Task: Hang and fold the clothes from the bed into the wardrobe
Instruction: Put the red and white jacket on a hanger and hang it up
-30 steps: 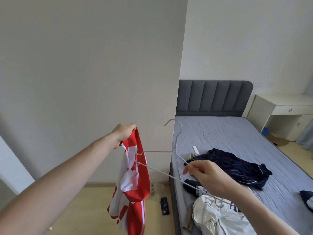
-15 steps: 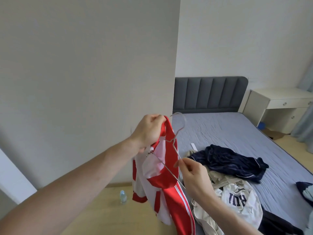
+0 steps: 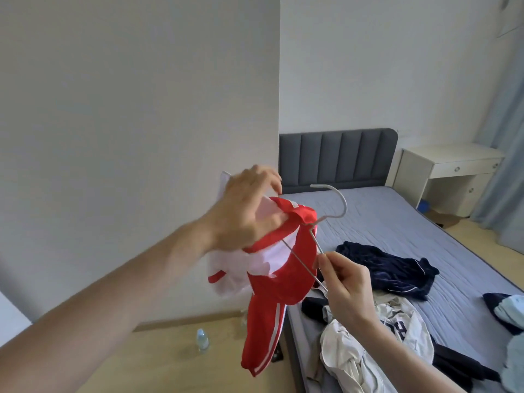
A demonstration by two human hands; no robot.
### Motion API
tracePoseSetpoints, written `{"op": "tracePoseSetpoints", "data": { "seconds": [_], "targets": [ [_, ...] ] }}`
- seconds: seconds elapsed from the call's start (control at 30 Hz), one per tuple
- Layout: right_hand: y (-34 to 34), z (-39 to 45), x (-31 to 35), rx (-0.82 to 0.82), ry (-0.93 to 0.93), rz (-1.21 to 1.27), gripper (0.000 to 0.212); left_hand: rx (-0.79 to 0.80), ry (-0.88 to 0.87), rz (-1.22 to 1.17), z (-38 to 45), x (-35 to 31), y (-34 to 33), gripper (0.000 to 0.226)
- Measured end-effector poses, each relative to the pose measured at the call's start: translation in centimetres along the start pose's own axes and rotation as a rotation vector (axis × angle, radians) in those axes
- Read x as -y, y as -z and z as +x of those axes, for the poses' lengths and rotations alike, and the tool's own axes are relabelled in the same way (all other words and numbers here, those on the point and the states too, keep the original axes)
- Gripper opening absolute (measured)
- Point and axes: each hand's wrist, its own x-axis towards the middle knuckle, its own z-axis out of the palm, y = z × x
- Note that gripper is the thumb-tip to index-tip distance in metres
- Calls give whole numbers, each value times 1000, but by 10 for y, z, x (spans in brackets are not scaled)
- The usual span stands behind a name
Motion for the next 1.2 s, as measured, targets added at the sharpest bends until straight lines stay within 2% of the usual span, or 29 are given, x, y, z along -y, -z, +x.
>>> {"op": "tracePoseSetpoints", "data": {
  "seconds": [0.07,0.17,0.33,0.37,0.43,0.5,0.57,0.63,0.7,0.73,0.8,0.87,0.9,1.07,1.2],
  "targets": [
    [3,5,2,-5,26,-9,41,87,53,74,13,17,8,43],
    [14,11,2,4,3,-22,39,238,78,148,21,33,7,39],
    [29,22,15,10,-20,-113,14,131,75,192,21,46,-3,45],
    [34,24,18,-29,-15,-119,10,114,105,178,21,48,-4,45],
    [45,24,18,-218,-39,-127,16,88,170,115,18,53,-5,34],
    [49,13,14,-486,-128,-29,29,31,207,55,15,59,-3,30],
    [40,-5,2,-601,-285,110,44,-37,225,26,13,62,0,29],
    [19,-24,-13,-485,-497,186,58,-80,237,13,14,64,2,30],
    [-3,-33,-22,-244,-680,222,70,-101,220,5,15,63,4,34],
    [-14,-32,-24,-118,-751,230,70,-101,214,5,16,61,5,32],
    [-32,-26,-27,105,-837,233,49,-104,188,9,19,55,7,29],
    [-41,-14,-34,210,-824,193,16,-111,166,18,20,54,10,31],
    [-40,-6,-36,198,-801,175,8,-116,168,30,19,55,13,30],
    [11,44,-42,-115,-789,266,12,-118,196,109,-5,74,34,28],
    [44,76,-32,-166,-799,348,18,-116,232,101,-23,79,32,25]
  ]
}}
